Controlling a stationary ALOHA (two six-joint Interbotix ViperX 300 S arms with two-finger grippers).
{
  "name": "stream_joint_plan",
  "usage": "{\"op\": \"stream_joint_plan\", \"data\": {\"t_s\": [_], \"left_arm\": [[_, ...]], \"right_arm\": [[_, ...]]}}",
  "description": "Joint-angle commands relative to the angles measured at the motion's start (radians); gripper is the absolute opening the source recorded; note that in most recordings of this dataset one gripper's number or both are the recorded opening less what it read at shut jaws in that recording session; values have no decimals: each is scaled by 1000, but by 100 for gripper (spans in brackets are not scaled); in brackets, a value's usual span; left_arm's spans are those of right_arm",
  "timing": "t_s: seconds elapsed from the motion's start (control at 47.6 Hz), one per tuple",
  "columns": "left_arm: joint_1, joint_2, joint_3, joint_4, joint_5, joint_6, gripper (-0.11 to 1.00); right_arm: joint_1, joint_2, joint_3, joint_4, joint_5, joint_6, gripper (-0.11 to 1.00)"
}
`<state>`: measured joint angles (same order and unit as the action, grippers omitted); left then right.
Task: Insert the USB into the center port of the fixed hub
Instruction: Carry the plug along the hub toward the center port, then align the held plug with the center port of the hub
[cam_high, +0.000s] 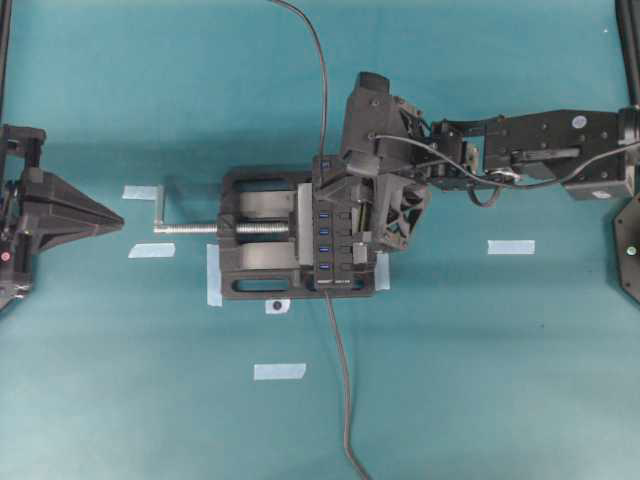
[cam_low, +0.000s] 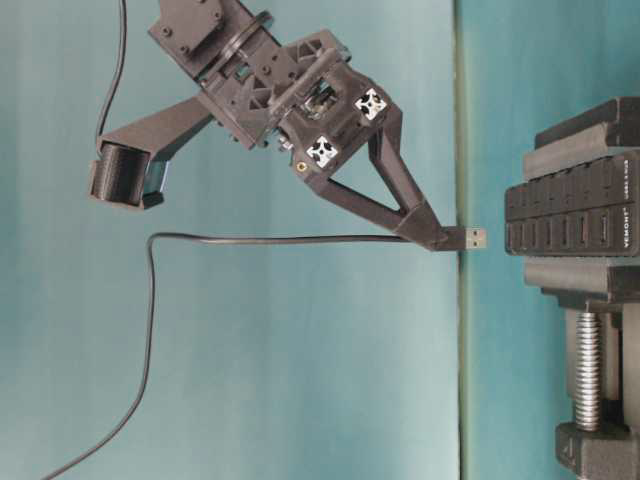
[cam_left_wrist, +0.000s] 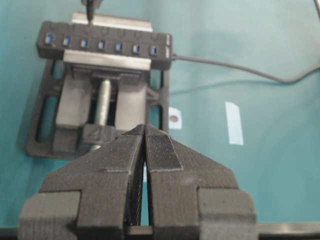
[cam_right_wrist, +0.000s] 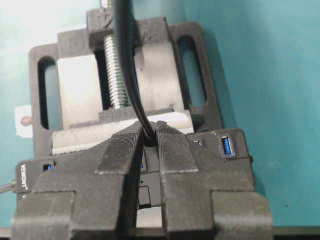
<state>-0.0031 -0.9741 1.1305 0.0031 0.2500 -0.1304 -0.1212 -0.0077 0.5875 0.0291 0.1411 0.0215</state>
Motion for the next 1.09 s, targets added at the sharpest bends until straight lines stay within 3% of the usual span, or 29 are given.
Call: {"op": "stream_joint_plan", "data": {"t_s": [0.0,1.07], "left_arm": [[-2,5,-9,2,-8,-2,2],[0,6,-9,2,-8,-3,2]], "right_arm": [[5,-9,-6,0,-9,8,9],[29,23,20,2,-54,29,9]]}}
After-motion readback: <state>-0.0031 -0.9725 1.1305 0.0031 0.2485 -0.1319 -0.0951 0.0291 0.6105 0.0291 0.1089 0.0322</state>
